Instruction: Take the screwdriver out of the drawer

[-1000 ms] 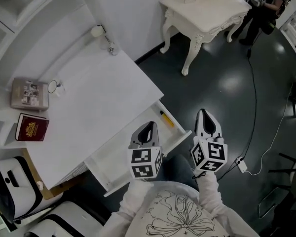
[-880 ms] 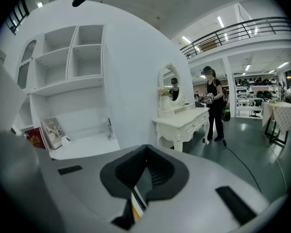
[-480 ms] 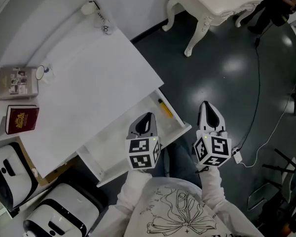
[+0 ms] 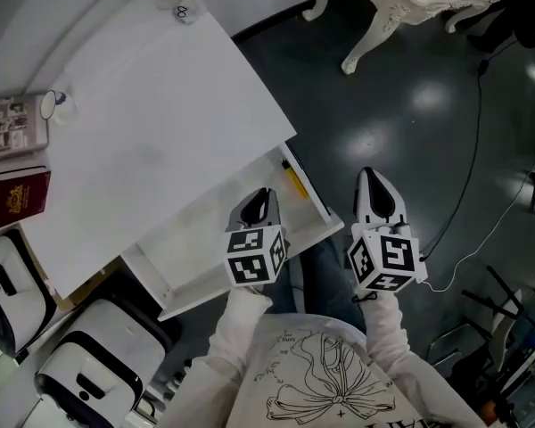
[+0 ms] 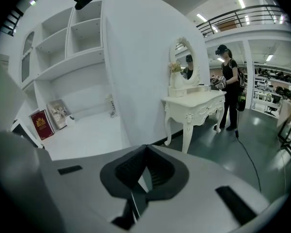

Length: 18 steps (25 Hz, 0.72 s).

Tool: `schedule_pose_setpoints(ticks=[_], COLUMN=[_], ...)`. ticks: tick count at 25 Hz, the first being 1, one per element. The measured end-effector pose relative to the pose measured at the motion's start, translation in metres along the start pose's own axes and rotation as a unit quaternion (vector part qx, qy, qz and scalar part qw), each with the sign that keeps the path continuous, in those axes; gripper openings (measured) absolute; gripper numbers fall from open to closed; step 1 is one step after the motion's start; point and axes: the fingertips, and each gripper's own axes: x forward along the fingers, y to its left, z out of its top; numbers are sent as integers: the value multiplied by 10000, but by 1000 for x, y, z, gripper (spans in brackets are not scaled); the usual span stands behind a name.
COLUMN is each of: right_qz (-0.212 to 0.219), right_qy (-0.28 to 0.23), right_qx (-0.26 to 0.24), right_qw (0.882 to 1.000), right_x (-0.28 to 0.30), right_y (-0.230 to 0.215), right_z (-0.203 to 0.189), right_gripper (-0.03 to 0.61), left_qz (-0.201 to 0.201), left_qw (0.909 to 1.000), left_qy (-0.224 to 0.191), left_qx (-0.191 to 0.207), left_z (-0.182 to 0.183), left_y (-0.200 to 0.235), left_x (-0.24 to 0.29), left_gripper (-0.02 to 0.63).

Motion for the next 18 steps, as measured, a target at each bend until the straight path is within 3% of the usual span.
schedule_pose_setpoints(ticks=[9,18], right_qz=[117,117], right_qy=[408,676], right_qx=[-69,-85], right_qw=[9991,9976], right_x=[26,43], right_y=[-4,-8], right_z=[-28,-50], right_gripper=[3,3], left_qz=[-392,-643], left_qw=[9938,9850], left_qy=[243,563], left_qx=[-1009,-1501], left_z=[-27,-51], left_y=[5,11], left_x=[42,78], left_gripper=[12,14])
